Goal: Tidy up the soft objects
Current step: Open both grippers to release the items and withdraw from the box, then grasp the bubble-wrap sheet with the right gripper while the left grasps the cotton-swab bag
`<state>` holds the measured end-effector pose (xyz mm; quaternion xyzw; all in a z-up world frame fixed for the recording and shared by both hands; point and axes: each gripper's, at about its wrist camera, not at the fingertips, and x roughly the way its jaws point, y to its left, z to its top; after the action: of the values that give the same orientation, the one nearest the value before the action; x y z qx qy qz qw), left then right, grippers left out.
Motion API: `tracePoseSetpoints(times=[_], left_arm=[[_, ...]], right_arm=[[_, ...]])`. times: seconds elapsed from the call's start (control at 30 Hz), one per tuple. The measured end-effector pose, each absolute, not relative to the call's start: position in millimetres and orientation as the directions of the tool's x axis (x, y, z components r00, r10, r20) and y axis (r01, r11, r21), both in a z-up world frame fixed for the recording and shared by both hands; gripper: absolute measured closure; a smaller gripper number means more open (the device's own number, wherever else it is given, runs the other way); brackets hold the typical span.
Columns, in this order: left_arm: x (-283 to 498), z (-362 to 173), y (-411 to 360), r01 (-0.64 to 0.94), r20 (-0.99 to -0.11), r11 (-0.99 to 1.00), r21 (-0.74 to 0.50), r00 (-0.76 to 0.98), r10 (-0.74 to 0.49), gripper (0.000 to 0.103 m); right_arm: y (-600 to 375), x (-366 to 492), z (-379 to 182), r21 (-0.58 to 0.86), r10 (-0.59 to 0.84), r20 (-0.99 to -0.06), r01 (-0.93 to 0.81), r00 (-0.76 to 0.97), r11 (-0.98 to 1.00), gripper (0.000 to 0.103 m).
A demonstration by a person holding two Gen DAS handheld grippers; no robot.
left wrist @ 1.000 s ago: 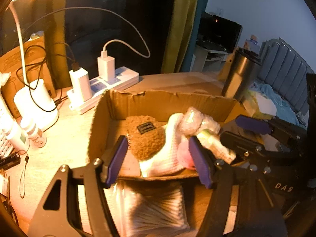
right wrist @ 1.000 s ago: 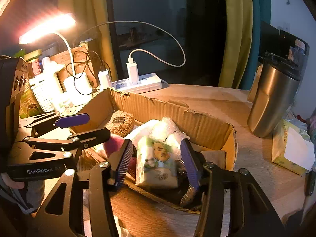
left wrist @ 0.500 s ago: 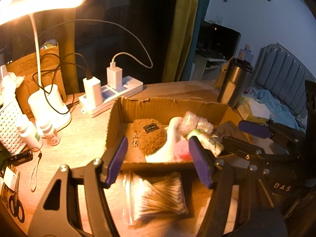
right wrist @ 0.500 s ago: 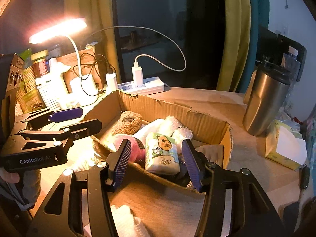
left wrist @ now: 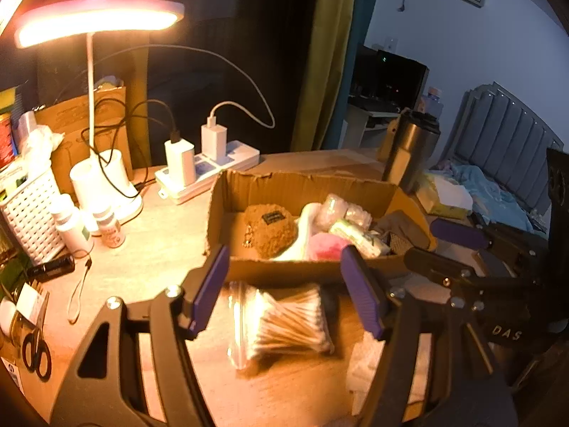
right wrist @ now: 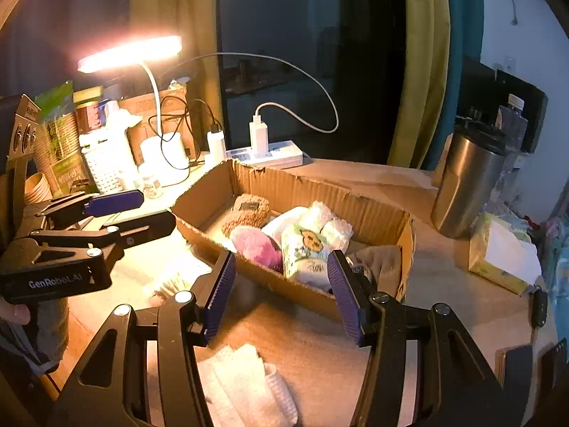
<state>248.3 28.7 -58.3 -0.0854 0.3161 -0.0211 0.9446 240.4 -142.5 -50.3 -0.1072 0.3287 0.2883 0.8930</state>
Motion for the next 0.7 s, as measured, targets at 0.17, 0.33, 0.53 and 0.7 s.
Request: tracePoseSetpoints(times=[0.17,0.33,0.53,0.7], left_arm=[[234.6,-62.6,30.5,-0.014,-0.593,0.982,-0.188,0.799,-0.102,0.029],[220.8,-69.2,31.3,-0.021,-0.596,0.979,-0.201,0.796,-0.106,0.029],[207.9,-76.4,34.1,-0.030,-0.602,0.975,-0.220,0.791,-0.111,0.029],[197.9,-81.2,37.1,-0.035,-0.605,0.975,-0.222,0.789,-0.109,0.029]], right_arm=[[-145.7,229.9,-57.3,-0.006,0.432,-0.664,-0.582,0.610,0.813,0.046],[-144.7,216.8,-63.2,-0.021,0.418,-0.680,-0.586,0.602,0.810,0.046],[-143.0,204.1,-69.5,-0.032,0.405,-0.698,-0.591,0.590,0.806,0.046],[-141.4,194.1,-82.2,-0.020,0.399,-0.718,-0.591,0.570,0.807,0.046]])
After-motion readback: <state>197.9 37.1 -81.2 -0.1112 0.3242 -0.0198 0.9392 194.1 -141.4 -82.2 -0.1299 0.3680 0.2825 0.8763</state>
